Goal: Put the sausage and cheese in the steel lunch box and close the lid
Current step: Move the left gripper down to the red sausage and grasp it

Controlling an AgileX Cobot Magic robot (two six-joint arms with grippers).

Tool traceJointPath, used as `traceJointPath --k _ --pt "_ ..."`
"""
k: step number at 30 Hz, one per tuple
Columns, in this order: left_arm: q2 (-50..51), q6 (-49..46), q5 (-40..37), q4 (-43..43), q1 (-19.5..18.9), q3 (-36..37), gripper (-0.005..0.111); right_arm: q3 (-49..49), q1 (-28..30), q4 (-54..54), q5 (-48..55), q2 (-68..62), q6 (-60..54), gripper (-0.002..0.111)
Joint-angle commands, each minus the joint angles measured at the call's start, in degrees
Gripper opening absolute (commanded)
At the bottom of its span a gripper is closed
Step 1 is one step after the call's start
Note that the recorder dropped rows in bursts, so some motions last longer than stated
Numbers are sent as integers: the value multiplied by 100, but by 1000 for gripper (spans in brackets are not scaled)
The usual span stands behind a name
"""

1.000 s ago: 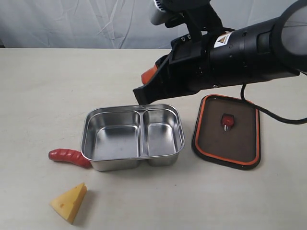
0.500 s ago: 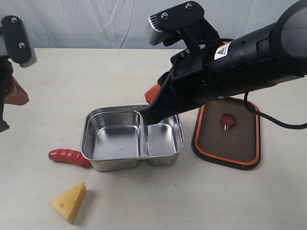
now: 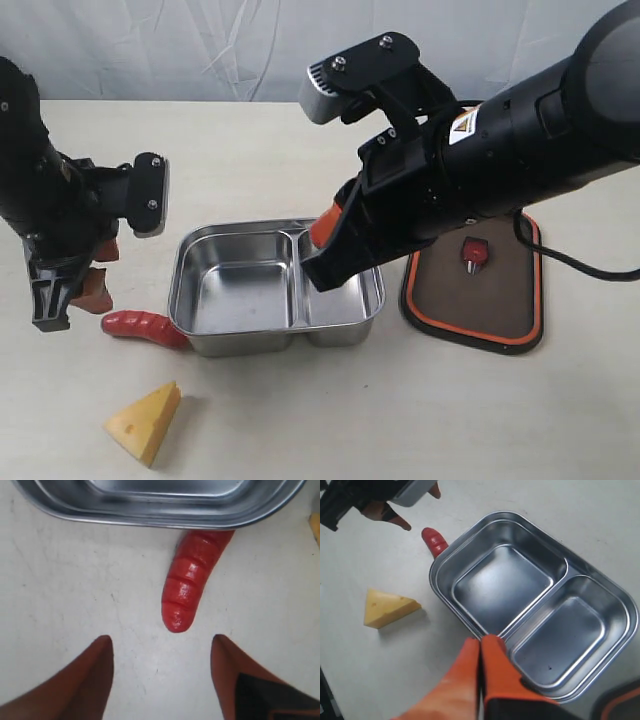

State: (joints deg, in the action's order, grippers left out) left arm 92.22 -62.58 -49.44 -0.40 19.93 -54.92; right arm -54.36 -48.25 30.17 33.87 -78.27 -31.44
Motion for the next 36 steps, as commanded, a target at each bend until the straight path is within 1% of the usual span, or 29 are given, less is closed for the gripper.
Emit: traceJointPath --k 1,11,20,27,32,36 --pt "268 -458 84 -351 25 -36 56 -14 24 -147 42 40 42 -1" --pt "655 -713 112 -530 25 -36 56 -14 24 -183 56 40 64 -1" --pt "914 -745 426 -729 34 -25 56 -14 24 -327 180 40 165 -1" --pt "1212 -829 440 -766 34 -25 56 -14 24 -328 191 40 188 -1" --pt "1249 -829 476 -752 34 -25 51 -14 24 -328 192 40 209 -1" --pt "1282 -829 475 -741 34 -25 50 -14 24 -328 203 40 297 -1"
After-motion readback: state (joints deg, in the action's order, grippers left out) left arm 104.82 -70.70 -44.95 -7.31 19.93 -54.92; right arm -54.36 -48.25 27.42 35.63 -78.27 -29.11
